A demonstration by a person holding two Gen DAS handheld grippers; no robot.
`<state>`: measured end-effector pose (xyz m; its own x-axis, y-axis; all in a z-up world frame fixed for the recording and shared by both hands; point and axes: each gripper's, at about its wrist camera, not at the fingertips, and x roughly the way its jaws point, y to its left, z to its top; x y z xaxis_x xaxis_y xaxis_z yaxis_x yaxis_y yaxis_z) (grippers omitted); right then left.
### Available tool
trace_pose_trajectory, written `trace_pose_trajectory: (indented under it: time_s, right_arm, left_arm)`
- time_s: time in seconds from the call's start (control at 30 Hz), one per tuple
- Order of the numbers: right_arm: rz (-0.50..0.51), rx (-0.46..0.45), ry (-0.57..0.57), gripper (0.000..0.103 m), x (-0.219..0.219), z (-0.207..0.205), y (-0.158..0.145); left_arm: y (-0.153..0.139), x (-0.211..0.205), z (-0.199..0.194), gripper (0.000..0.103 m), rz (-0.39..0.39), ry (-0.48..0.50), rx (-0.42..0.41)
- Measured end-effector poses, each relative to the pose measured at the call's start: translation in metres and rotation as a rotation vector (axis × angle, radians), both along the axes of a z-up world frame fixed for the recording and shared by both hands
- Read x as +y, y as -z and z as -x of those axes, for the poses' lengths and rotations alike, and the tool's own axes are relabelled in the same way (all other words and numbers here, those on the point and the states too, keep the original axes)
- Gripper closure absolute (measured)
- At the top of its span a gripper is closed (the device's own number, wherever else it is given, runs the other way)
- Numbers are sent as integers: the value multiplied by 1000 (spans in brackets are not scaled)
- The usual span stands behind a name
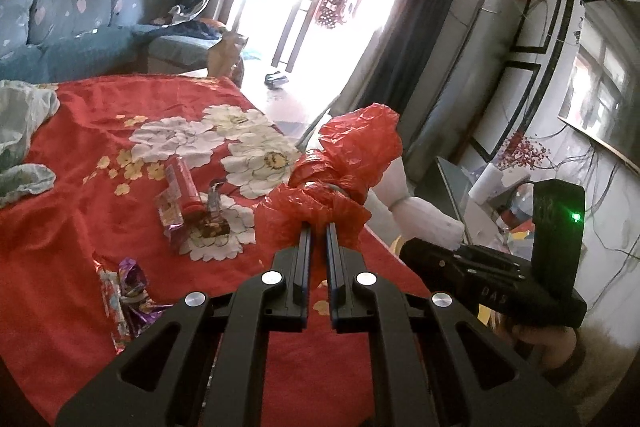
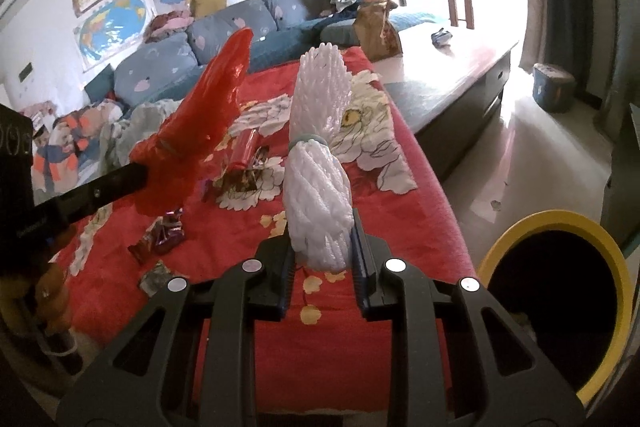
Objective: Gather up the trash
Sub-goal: 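Carry the foam sleeve and red bag in both tools over the bin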
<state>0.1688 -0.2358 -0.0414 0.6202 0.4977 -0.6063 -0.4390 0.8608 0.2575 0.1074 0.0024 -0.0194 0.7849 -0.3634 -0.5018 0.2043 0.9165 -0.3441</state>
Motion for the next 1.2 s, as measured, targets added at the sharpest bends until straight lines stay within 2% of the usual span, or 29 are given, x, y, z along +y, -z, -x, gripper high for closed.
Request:
trace_pose_trajectory:
  time_s: [0.37,0.9,1.2]
  right_arm:
    - [-39,-18,85,85,-35,2,-3]
    - [-104,-4,260,85,-94,3,7]
    - [-126,6,327,85,-114,5,12]
  left_arm:
    - [-8,-26,0,96,-28,50,-15]
    - [-3,-73,-6,96,-84,147,-4]
    - [-1,-101,-7,96,-117,205,-6]
